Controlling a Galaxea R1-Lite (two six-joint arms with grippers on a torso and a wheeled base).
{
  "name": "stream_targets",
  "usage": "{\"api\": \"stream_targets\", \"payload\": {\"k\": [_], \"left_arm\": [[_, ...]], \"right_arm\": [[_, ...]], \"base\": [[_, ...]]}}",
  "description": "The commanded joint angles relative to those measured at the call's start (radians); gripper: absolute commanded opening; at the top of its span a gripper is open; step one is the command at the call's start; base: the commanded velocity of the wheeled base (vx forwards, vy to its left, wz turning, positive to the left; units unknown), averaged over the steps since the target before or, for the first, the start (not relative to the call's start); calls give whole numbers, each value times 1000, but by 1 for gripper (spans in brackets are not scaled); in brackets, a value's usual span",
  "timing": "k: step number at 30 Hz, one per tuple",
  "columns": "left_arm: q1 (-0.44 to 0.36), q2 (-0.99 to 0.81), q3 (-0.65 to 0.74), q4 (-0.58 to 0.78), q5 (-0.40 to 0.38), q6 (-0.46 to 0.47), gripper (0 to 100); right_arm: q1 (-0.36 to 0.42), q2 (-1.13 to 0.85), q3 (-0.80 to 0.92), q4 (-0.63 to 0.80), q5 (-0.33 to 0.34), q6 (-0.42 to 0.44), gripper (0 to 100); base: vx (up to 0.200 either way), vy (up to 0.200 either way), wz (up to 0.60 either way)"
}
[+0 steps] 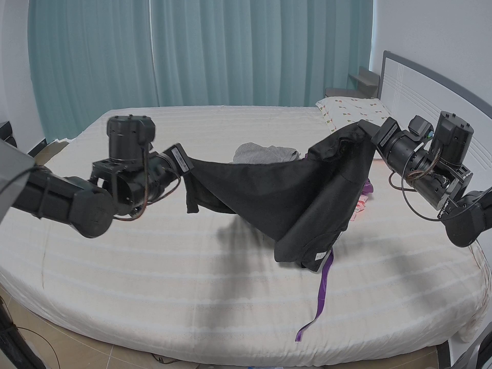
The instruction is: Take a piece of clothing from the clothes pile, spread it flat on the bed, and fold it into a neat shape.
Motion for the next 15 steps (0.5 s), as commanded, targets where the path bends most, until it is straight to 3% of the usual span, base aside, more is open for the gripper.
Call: {"api": "stream_targets", "payload": {"k": [1, 15], "left_arm": [[28, -166, 94, 18, 14, -24, 0], [-52, -118, 420, -77, -9, -164, 0]], "right_arm": [[37, 9, 86, -9, 4, -15, 0], [92, 150, 316, -148, 0, 11, 0]], "base": [[0, 0, 0], [0, 0, 0]]}}
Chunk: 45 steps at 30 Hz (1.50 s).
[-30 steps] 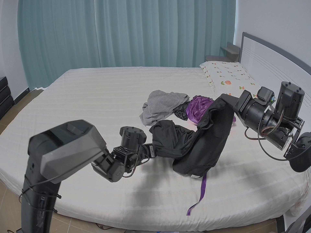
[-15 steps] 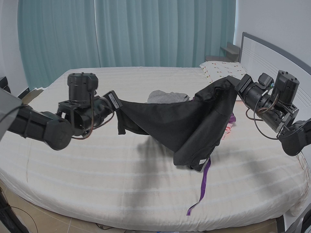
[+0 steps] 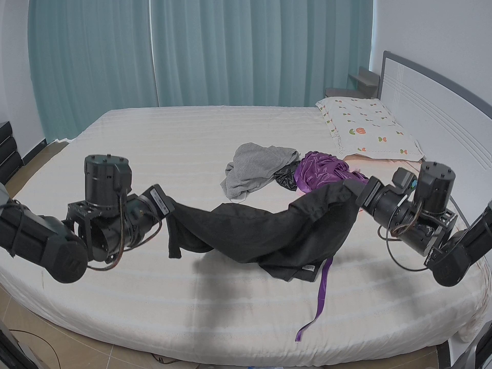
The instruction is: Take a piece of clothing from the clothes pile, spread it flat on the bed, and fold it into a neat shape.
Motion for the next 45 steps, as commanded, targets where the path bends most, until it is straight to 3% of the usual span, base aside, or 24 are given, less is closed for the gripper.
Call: {"api": "stream_targets", "payload": {"k": [1, 6, 16, 24, 45], "left_arm": [[-51, 33, 90, -13, -7, -47, 0], [-60, 54, 140, -22, -10, -65, 0], [-73, 54, 205, -79, -12, -67, 0], [-73, 69, 192, -79, -18, -116, 0], [-70, 71, 168, -99, -12, -156, 0]], "right_arm": [[41, 88, 74, -37, -4, 22, 0], [40, 137, 96, -39, -6, 99, 0], [56, 150, 122, -39, -4, 106, 0], [58, 151, 124, -39, -3, 114, 0], [64, 148, 124, -41, -3, 116, 0]], "base": [[0, 0, 0], [0, 0, 0], [0, 0, 0], [-150, 0, 0], [0, 29, 0]]}}
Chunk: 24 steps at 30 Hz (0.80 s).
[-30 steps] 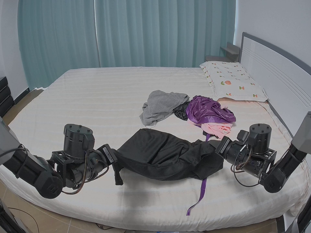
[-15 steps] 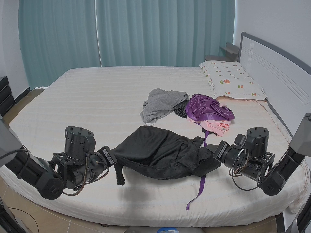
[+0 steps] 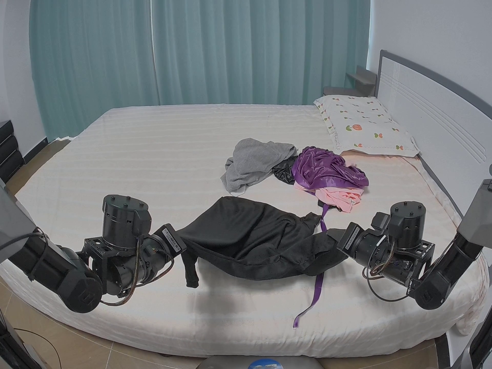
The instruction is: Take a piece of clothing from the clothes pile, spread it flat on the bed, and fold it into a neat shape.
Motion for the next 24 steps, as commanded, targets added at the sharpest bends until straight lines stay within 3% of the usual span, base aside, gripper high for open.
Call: {"api": "stream_targets", "payload": {"k": [1, 13, 24], "left_arm": [[3, 2, -1, -2, 1, -2, 0], [3, -23, 13, 1, 1, -22, 0], [1, -63, 48, 7, 1, -28, 0]], "right_arm": [[2, -5, -1, 0, -2, 0, 0], [-1, -12, -6, -1, -9, -1, 0], [-1, -15, -12, -41, -80, -10, 0]], "base": [[0, 200, 0], [0, 200, 0], [0, 200, 0]]}}
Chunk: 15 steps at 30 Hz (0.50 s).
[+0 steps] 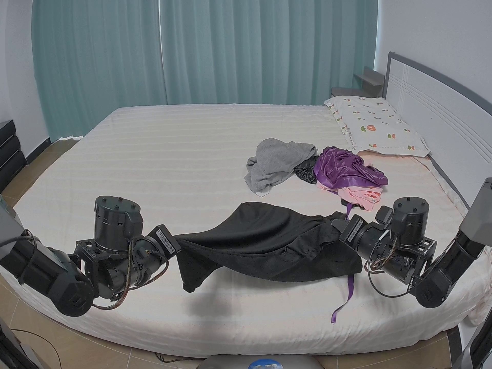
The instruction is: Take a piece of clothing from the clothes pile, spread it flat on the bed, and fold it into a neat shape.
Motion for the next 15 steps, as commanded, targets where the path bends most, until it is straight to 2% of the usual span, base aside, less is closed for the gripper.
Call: {"api": "stream_targets", "payload": {"k": [1, 3, 15], "left_arm": [[0, -15, 13, 0, 1, -3, 0], [0, -34, 14, 3, 3, -35, 0], [-3, -33, 36, 3, 0, -44, 0]], "right_arm": [[0, -4, 1, -17, -11, -5, 0], [-1, -18, -1, -17, -47, -16, 0], [-14, 47, -18, -21, -54, -21, 0]], "base": [[0, 200, 0], [0, 200, 0], [0, 200, 0]]}}
